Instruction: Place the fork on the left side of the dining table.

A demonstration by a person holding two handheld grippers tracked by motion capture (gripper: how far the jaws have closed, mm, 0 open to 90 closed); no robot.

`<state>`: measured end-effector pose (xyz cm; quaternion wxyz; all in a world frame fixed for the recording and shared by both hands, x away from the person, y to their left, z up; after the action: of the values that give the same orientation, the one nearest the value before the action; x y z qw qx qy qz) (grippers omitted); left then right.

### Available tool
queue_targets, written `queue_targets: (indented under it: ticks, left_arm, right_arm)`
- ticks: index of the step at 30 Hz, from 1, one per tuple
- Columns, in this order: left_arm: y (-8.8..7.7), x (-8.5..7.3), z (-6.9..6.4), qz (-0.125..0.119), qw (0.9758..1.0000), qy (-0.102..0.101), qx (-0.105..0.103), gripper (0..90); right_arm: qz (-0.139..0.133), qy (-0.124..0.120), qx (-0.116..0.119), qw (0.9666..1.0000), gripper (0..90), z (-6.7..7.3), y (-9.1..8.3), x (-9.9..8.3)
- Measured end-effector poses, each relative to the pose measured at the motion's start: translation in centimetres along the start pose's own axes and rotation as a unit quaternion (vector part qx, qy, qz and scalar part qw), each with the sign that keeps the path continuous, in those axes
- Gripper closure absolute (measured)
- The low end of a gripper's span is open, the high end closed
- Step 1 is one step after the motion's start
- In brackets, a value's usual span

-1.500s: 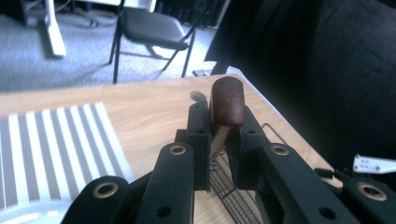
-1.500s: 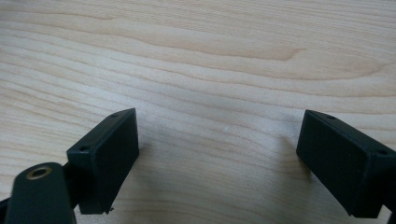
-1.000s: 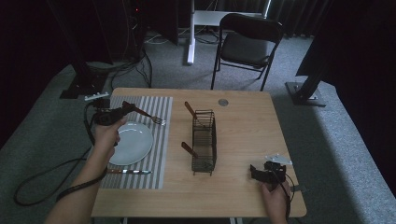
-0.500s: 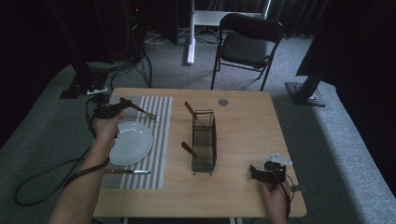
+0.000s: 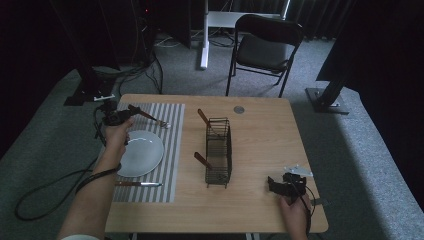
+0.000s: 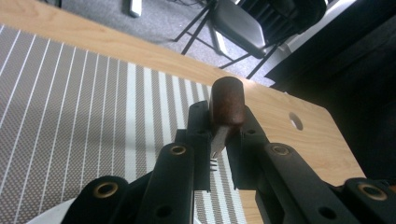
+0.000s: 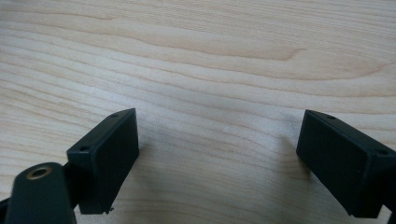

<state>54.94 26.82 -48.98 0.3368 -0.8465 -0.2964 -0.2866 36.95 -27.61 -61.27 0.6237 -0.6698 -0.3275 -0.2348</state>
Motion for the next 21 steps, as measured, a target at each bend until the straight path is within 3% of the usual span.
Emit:
queue_targets:
  ticks: [7, 8, 9, 10, 12, 17, 21]
  left_arm:
    - [0.5, -0.3, 1.4, -0.008, 0.9995, -0.031, -0.006, 79.9]
    - [0.5, -0.4, 1.6, -0.009, 0.9997, -0.022, 0.006, 79.1]
    - [0.6, -0.5, 1.9, -0.006, 0.9998, 0.001, 0.019, 74.8]
    - [0.7, -0.7, 2.1, 0.005, 0.9992, 0.022, 0.032, 67.9]
    - [0.7, -1.0, 2.8, 0.014, 0.9975, 0.043, 0.054, 64.5]
    - [1.0, -1.9, 4.4, 0.015, 0.9975, 0.003, 0.069, 59.7]
    - [1.1, -2.5, 5.7, 0.014, 0.9959, -0.011, 0.088, 56.3]
  right_arm:
    - [0.0, 0.001, 0.0, 1.0, 12.6, 0.0, 0.0, 0.0]
    - [0.0, 0.001, 0.0, 1.0, 12.6, 0.0, 0.0, 0.0]
    - [0.001, 0.001, 0.0, 1.0, 12.6, 0.0, 0.0, 0.0]
    - [0.001, 0.001, -0.001, 1.0, 12.6, 0.0, 0.0, 0.0]
    - [0.001, 0.002, 0.0, 1.0, 12.6, 0.0, 0.0, 0.0]
    - [0.001, 0.001, 0.0, 1.0, 12.6, 0.0, 0.0, 0.0]
    - [0.001, 0.002, 0.0, 1.0, 12.6, 0.0, 0.0, 0.0]
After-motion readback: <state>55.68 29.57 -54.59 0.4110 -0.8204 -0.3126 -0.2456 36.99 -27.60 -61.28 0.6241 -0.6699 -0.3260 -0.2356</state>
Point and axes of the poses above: each handheld gripper's, and its own axes: y roughly forward along the jaws, x roughly out of its top, z roughly to its left, the point moved 9 cm from there along y, roughly forward along the jaws, and after that the axes turned 10 degrees about -x, right-handed, at the moved point
